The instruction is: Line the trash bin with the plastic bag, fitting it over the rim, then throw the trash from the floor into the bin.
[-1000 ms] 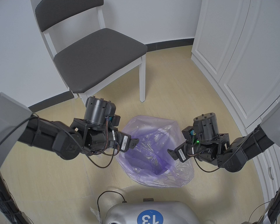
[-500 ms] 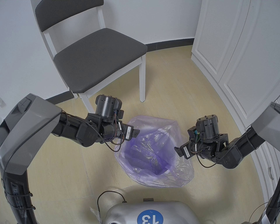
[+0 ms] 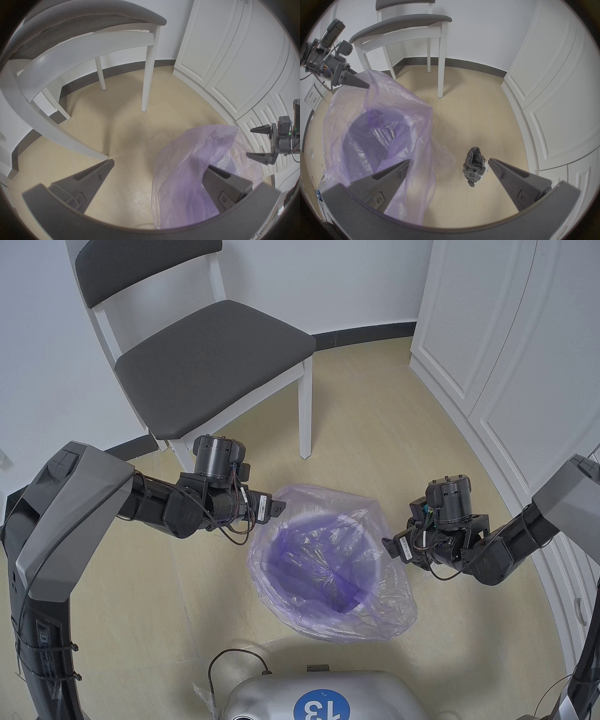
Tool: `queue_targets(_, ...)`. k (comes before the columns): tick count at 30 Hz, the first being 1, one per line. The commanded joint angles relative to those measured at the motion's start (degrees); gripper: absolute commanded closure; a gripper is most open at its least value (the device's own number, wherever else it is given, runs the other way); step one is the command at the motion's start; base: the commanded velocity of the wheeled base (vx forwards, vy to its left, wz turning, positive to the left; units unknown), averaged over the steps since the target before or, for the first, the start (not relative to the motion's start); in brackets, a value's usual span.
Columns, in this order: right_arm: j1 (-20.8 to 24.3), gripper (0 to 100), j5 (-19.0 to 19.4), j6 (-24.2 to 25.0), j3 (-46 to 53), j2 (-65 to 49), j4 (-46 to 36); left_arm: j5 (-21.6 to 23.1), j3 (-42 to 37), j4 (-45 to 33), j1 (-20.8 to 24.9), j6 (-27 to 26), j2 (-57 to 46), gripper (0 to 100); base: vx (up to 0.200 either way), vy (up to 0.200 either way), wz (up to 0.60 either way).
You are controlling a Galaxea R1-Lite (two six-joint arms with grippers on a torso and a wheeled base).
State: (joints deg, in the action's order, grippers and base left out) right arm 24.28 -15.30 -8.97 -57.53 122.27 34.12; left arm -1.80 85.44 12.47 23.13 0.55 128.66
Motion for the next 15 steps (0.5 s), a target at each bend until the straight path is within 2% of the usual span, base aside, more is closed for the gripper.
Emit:
queue_targets(1,-0.1,0,0.0,0.0,-2.2,3.1,0.1,0.0,0.0,0.4,-0.4,0.1,1.0,0,0.000,0.000,0.00)
queue_targets(8,-0.2,0,0.4,0.4,-3.9,4.7,0.1,0.0,1.0,0.7,-1.4,0.2,1.8,0,0.000,0.000,0.00)
queue_targets(15,-2.8,0,0.5,0.4,-9.2,5.9,-0.5,0.2,4.7,0.4,-1.9,1.1,4.1,0,0.000,0.000,0.00)
